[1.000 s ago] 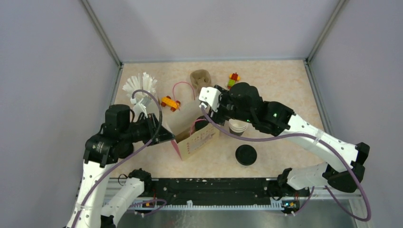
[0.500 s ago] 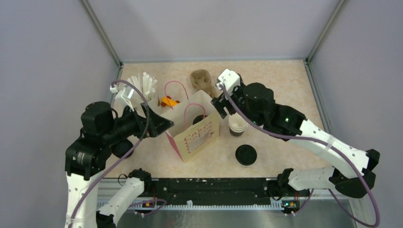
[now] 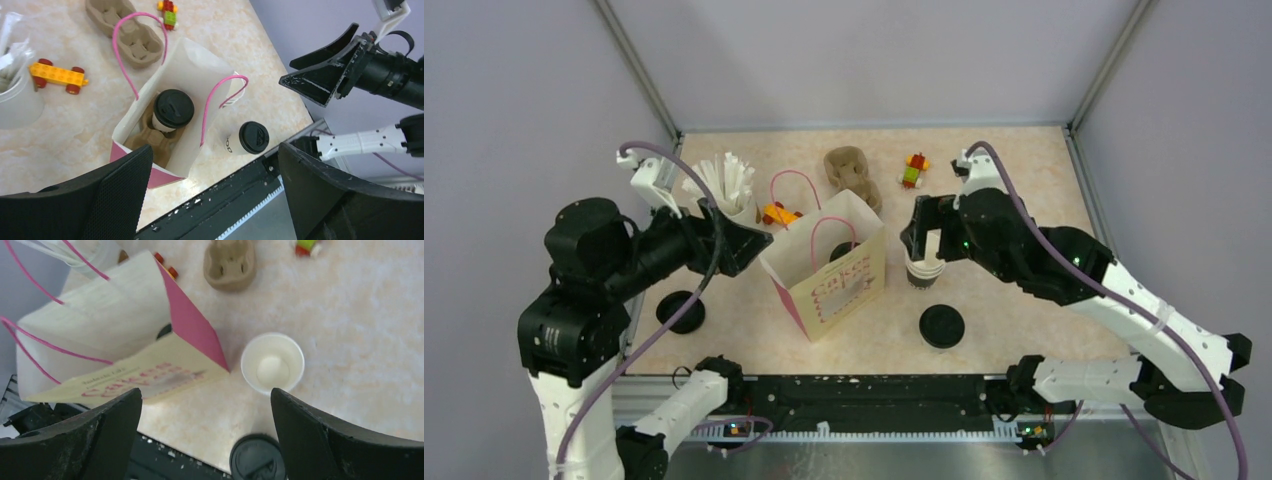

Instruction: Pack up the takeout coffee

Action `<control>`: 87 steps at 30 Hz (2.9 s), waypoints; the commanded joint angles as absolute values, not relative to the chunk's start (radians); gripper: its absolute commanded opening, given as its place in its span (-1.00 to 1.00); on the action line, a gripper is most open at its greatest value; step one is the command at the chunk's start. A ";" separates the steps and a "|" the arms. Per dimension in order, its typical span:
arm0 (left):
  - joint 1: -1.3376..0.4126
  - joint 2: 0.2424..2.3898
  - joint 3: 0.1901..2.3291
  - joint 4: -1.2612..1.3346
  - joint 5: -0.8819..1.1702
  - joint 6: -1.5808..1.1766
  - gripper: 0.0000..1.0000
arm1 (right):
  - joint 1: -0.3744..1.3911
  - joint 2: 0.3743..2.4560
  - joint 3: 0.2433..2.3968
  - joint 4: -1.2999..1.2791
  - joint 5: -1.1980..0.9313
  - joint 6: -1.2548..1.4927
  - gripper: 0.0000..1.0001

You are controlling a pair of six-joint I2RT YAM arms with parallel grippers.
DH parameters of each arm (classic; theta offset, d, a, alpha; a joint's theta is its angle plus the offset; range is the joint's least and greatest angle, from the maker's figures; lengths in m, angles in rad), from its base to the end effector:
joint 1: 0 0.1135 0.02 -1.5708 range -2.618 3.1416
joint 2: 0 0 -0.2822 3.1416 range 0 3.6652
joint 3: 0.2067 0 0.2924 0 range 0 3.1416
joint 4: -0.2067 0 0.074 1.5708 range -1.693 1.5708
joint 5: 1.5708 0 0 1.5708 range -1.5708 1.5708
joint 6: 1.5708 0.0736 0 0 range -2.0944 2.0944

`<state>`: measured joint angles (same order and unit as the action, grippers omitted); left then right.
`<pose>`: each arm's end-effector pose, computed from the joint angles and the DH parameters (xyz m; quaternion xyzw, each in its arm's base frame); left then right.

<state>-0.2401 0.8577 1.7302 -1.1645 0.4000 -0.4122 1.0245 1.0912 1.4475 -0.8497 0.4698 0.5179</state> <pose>0.0993 -0.0538 0.5439 0.0505 0.7937 -0.3384 0.5029 0.1636 0.2049 0.4538 -0.0936 0.8381 0.2045 0.4970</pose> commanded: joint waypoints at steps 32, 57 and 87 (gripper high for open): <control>-0.567 1.288 1.937 -1.118 0.241 -0.220 0.78 | 1.014 0.758 1.173 -1.308 0.387 1.023 0.62; -1.205 1.763 1.971 -1.023 0.064 -0.235 0.88 | 1.014 0.573 1.513 -1.361 0.783 1.184 0.96; -1.255 1.956 1.837 -0.903 0.120 -0.207 0.97 | 1.015 0.578 1.577 -1.369 0.786 1.059 0.97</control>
<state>-1.2537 1.9560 1.8381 -0.9501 0.1226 -0.1898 1.0225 0.5358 1.5459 -1.4204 0.7891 1.1263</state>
